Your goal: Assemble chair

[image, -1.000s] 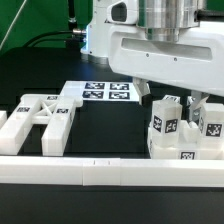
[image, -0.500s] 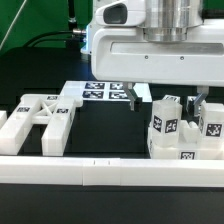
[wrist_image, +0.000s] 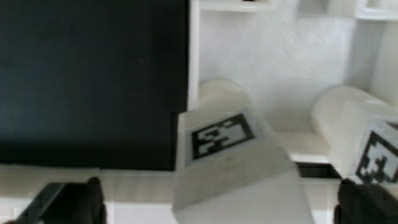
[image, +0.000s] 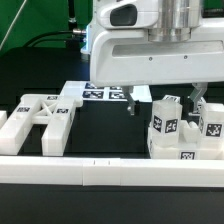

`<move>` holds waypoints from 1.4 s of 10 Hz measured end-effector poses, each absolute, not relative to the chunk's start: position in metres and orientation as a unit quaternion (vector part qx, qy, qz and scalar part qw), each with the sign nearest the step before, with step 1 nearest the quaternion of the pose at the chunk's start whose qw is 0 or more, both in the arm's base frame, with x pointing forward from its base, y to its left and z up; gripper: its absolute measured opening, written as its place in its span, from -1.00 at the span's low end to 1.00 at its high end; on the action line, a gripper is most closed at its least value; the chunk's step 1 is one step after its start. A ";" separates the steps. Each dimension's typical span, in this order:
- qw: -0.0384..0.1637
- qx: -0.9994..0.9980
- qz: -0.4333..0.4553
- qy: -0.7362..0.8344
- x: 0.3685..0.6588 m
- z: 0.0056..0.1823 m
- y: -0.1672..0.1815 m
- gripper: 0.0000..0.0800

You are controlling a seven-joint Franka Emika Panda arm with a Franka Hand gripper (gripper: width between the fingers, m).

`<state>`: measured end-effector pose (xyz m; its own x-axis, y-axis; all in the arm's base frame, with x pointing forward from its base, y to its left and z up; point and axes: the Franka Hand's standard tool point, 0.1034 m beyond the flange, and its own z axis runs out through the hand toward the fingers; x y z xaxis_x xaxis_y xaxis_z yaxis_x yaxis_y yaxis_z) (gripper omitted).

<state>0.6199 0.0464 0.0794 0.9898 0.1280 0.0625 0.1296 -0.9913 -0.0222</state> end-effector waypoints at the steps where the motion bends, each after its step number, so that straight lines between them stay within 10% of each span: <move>1: 0.007 -0.996 -0.030 -0.085 0.620 0.079 0.047 0.62; 5: 0.000 -0.995 -0.029 -0.096 0.620 0.079 0.046 -0.27; 14: 0.014 -0.940 -0.026 0.341 0.617 0.078 0.058 -0.28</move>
Offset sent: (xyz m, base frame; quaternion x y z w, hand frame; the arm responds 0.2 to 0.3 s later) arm 0.0000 0.0000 0.0000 0.0000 0.0000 0.0000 1.0000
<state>0.6171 0.0584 0.0779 0.7660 -0.6416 0.0402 -0.6401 -0.7670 -0.0443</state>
